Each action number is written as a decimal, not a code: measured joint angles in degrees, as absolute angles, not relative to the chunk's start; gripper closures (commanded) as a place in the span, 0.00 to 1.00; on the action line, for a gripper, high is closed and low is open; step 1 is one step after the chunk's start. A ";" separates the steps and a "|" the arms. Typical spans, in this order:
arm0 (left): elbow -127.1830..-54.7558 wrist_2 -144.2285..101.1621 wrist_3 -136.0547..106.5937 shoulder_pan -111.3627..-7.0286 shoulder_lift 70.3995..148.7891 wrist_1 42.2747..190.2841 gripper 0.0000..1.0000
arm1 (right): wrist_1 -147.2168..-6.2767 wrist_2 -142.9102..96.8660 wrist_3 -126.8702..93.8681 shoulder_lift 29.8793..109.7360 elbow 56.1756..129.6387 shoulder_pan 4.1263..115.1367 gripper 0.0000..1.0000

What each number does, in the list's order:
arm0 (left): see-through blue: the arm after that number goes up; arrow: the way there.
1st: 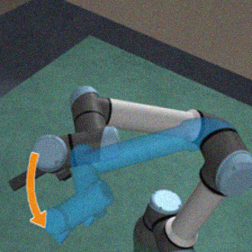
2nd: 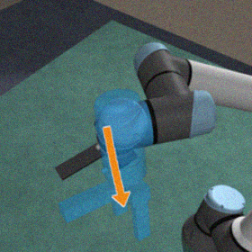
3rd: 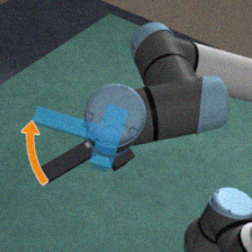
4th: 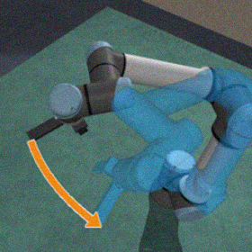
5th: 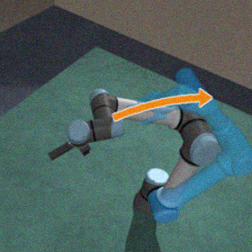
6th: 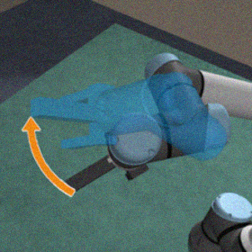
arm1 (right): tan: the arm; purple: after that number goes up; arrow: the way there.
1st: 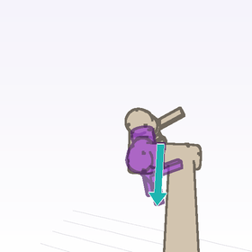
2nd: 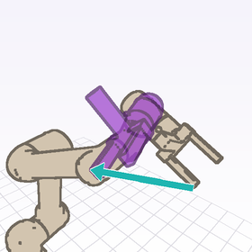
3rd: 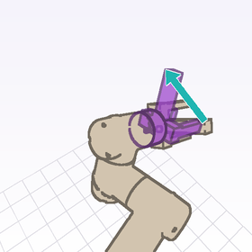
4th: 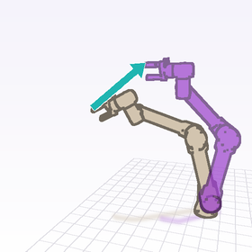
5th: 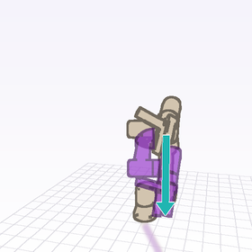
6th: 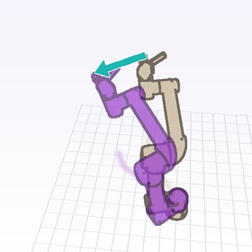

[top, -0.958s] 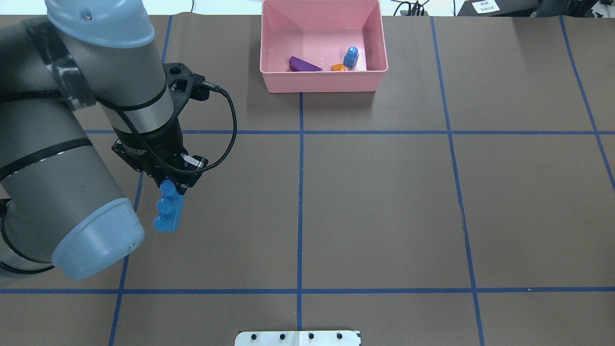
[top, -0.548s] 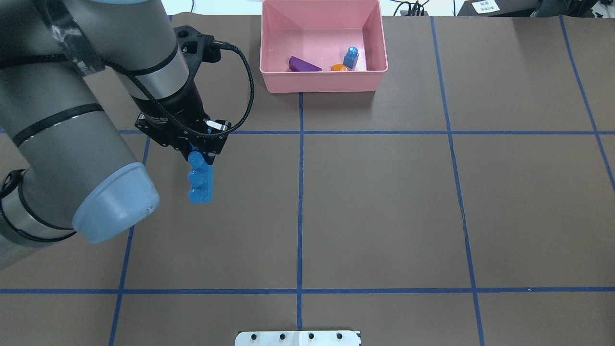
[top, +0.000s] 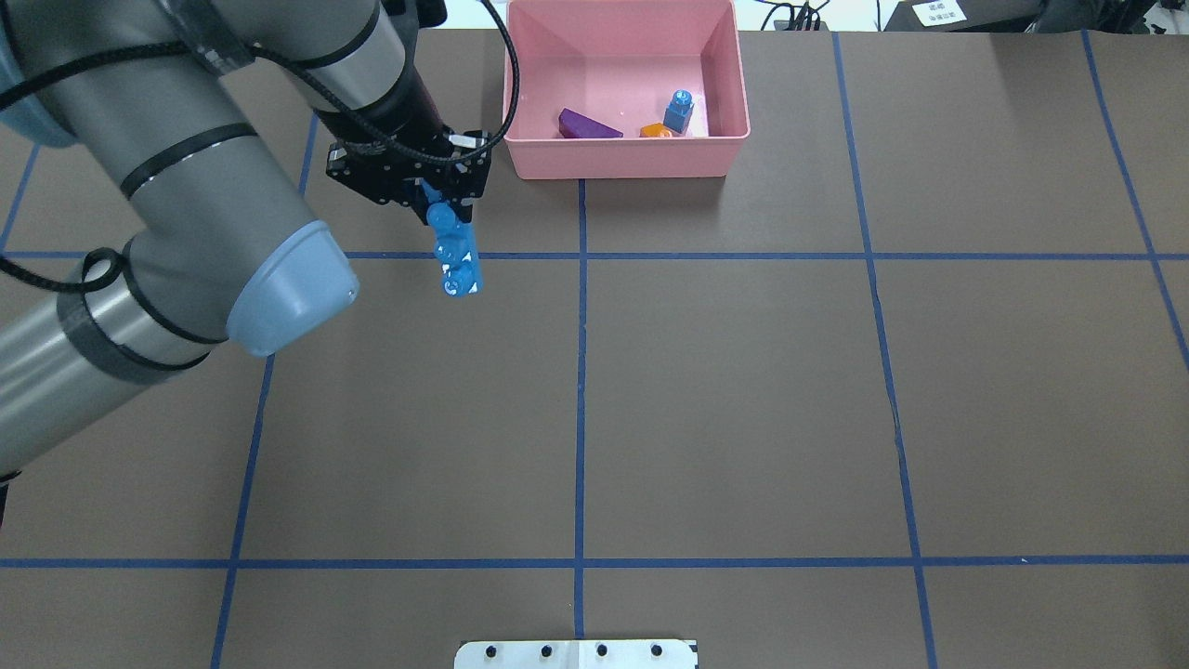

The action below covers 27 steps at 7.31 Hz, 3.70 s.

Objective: Put all blocks into box

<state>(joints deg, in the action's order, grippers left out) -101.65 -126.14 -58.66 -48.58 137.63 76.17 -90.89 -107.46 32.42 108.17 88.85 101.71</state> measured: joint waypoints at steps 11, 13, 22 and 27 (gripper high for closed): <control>-48.81 -100.42 -78.70 -48.00 157.72 127.40 0.00 | -95.54 -128.15 15.91 85.73 94.84 100.46 1.00; -47.75 -99.01 -78.48 -46.28 157.52 127.44 0.00 | -95.83 -131.62 8.79 81.52 94.81 97.09 1.00; -78.19 -112.28 -54.59 -55.12 142.88 89.33 0.00 | -94.77 -130.72 -29.06 47.87 87.78 70.17 1.00; -102.61 -112.07 -42.11 -55.88 119.84 81.50 0.00 | -72.73 -119.94 -37.11 35.05 64.88 60.35 1.00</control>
<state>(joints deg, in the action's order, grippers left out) -102.61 -112.07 -42.11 -55.88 119.84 81.50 -72.73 -119.94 -37.11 35.05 64.88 60.35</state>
